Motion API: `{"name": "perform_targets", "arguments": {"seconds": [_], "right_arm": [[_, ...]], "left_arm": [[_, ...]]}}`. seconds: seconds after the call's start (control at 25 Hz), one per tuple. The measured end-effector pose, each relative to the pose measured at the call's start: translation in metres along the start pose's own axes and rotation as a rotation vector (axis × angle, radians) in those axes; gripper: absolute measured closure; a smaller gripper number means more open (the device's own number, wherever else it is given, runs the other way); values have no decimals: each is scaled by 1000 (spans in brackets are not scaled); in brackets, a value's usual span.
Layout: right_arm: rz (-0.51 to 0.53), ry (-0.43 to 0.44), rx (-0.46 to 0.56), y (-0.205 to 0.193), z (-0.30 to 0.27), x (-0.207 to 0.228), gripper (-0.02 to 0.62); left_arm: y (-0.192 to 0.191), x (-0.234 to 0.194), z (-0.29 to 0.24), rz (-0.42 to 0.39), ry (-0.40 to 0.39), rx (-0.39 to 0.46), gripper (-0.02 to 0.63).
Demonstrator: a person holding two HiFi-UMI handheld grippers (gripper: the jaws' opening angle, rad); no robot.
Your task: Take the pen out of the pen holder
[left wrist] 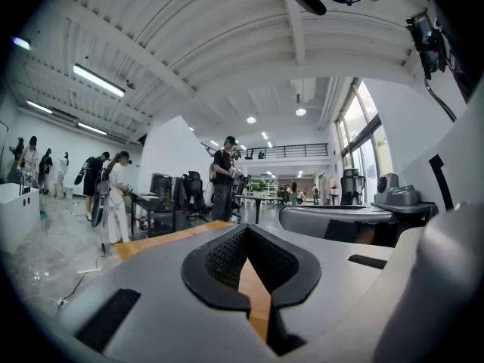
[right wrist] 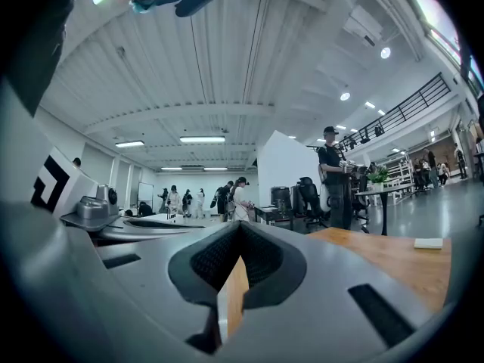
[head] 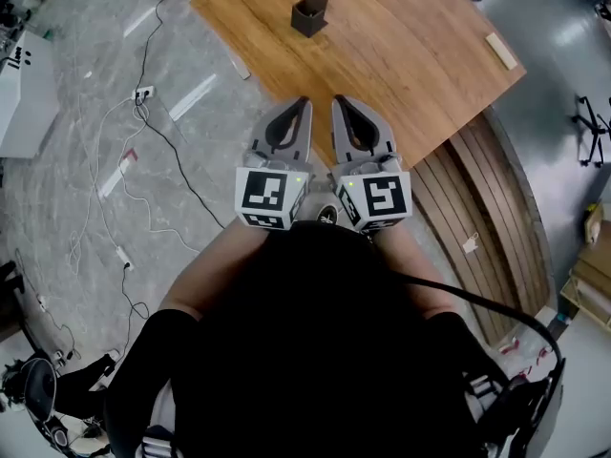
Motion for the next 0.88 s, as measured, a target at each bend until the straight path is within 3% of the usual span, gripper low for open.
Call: {"name": "perform_targets", "arguments": {"seconds": [0.88], "right_arm": [[-39,65,-22,-6,-15,60,581]], "left_arm": [[2,23,-43,-14,96,8,606]]}}
Point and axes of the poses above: the fingertips, and each gripper's own axes: z backward along the fingers, x to its right, y out of its top, the point moved 9 cm from there along z, backward along the fingers, and after that the axes turned 15 degrees about -y, right-handed, at the moved point
